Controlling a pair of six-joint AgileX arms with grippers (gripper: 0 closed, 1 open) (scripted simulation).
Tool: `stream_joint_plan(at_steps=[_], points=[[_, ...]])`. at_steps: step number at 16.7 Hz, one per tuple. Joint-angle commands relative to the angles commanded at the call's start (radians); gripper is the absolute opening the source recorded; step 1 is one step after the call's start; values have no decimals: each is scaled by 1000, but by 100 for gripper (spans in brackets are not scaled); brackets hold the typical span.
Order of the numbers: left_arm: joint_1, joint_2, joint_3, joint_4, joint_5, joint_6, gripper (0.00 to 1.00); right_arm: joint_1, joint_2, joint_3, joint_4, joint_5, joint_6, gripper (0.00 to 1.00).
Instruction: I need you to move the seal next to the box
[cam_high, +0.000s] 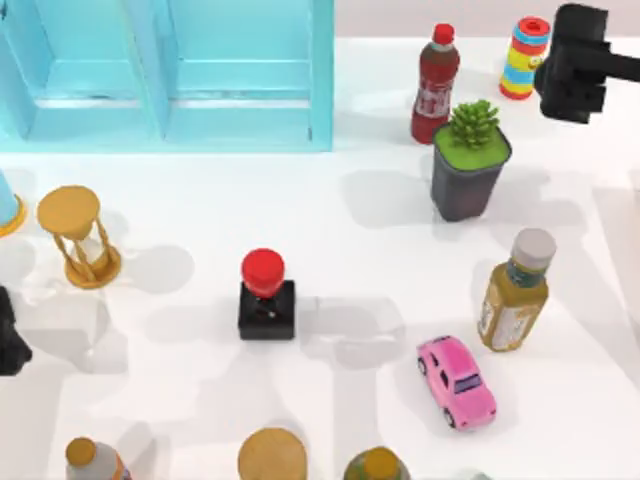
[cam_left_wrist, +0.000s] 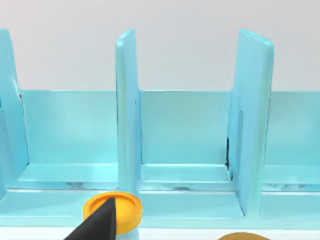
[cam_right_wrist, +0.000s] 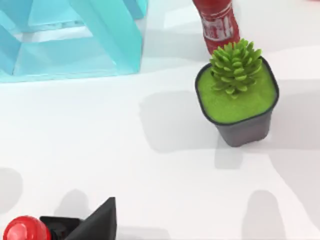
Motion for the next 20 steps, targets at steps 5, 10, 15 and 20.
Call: stream_joint_plan(at_steps=[5, 10, 15, 20], points=[[0, 0, 0, 0, 0, 0, 100, 185, 500, 520, -309, 35, 189, 100], [0, 0, 0, 0, 0, 0, 100, 342, 922, 957, -570, 64, 349, 100], [0, 0, 0, 0, 0, 0, 100, 442, 1186, 1228, -734, 80, 449, 100], [0, 0, 0, 0, 0, 0, 100, 459, 1232, 1275, -763, 83, 467, 100]])
